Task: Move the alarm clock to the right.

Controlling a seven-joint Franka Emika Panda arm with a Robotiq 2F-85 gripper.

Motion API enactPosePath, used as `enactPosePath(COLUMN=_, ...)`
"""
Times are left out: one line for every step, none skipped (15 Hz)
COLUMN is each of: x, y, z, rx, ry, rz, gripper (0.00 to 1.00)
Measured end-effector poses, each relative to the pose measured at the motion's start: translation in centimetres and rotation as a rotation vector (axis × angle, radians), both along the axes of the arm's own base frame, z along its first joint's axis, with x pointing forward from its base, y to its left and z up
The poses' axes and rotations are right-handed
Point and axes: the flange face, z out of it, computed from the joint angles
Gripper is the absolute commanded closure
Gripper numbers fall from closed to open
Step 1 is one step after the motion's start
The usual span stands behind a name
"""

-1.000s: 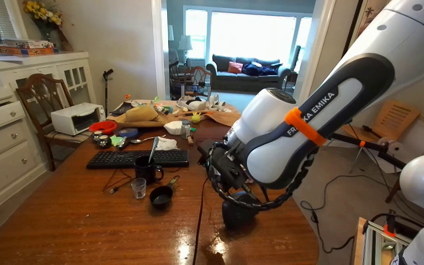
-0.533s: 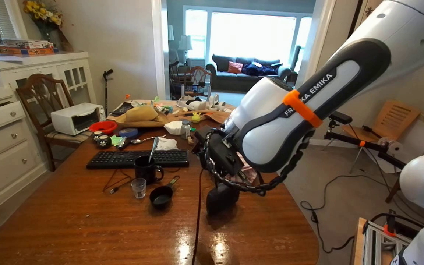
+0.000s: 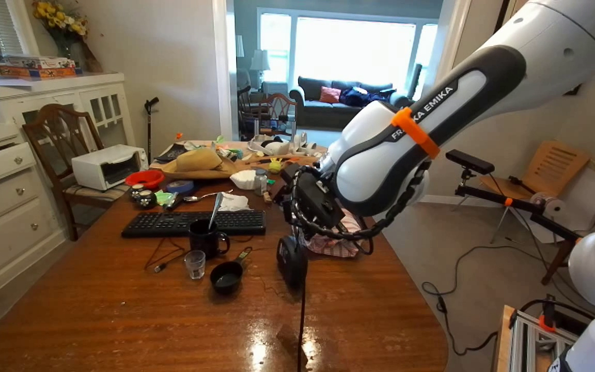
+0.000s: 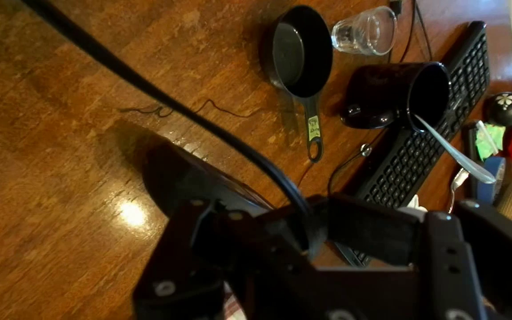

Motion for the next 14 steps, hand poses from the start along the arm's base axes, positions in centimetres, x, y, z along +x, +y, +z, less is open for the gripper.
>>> enactPosePath(x=0.3, y=-0.2, z=0.2, rx=0.005, ry=-0.005, rz=0.005, gripper=1.00)
enactPosePath(x=0.6, y=-0.5, z=0.4, rx=0.008, ry=-0.013, rz=0.009, gripper=1.00)
enactPosePath(x=0.9, y=-0.7, z=0.7, rx=0.010, ry=-0.021, rz=0.012, gripper=1.00)
enactPosePath(x=1.2, y=-0.9, z=1.0, rx=0.010, ry=-0.029, rz=0.014, gripper=1.00)
enactPosePath(x=1.5, y=-1.2, z=1.4, rx=0.009, ry=-0.039, rz=0.014, gripper=1.00)
enactPosePath(x=1.7, y=-1.6, z=1.7, rx=0.005, ry=-0.047, rz=0.013, gripper=1.00)
enactPosePath(x=1.9, y=-2.0, z=1.9, rx=0.001, ry=-0.052, rz=0.014, gripper=1.00)
enactPosePath(x=2.1, y=-2.5, z=2.1, rx=-0.004, ry=-0.057, rz=0.014, gripper=1.00)
enactPosePath(x=2.2, y=-3.0, z=2.3, rx=-0.011, ry=-0.063, rz=0.013, gripper=1.00)
enactPosePath(x=2.4, y=-3.7, z=2.6, rx=-0.018, ry=-0.070, rz=0.011, gripper=1.00)
enactPosePath(x=2.6, y=-4.4, z=2.9, rx=-0.026, ry=-0.077, rz=0.009, gripper=1.00)
enactPosePath(x=2.7, y=-5.0, z=3.1, rx=-0.034, ry=-0.082, rz=0.009, gripper=1.00)
enactPosePath(x=2.9, y=-5.7, z=3.4, rx=-0.042, ry=-0.085, rz=0.010, gripper=1.00)
enactPosePath(x=3.2, y=-6.4, z=3.7, rx=-0.049, ry=-0.088, rz=0.013, gripper=1.00)
